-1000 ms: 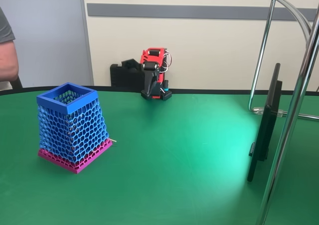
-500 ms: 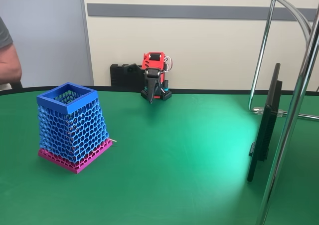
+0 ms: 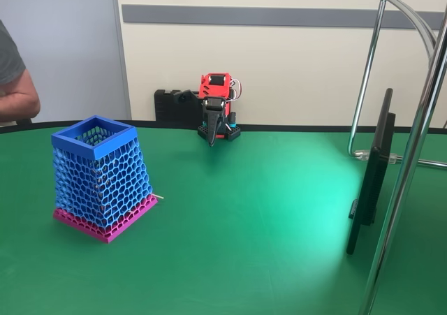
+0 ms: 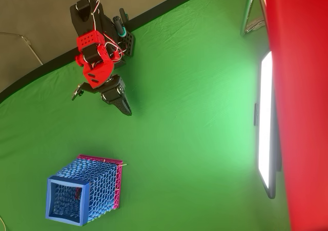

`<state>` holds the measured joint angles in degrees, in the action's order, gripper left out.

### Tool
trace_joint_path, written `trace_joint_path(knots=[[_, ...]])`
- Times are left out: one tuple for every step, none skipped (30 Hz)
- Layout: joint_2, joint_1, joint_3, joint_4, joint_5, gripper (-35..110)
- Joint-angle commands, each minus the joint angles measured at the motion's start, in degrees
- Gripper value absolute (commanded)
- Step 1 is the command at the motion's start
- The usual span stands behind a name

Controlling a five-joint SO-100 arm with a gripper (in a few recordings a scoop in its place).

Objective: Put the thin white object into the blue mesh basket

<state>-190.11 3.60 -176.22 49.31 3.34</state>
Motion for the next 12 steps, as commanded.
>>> trace_joint_path(knots=[[-0.4,-0.4,-0.4,0.2,0.2,1],[-0.4,-0.4,-0.4,0.2,0.2,1],[-0.4,-0.4,-0.4,0.2,0.2,1],[-0.4,-0.4,-0.4,0.2,0.2,1],[-0.4,-0.4,-0.4,0.2,0.2,1],[-0.4,-0.4,-0.4,0.2,0.2,1],[-0.4,-0.4,-0.4,0.2,0.2,1],[-0.4,-0.4,-0.4,0.2,0.2,1],[-0.4,-0.4,-0.4,0.2,0.2,1],[-0.4,-0.4,-0.4,0.2,0.2,1],[-0.4,-0.4,-0.4,0.2,0.2,1],[-0.4,-0.4,-0.4,0.2,0.2,1]])
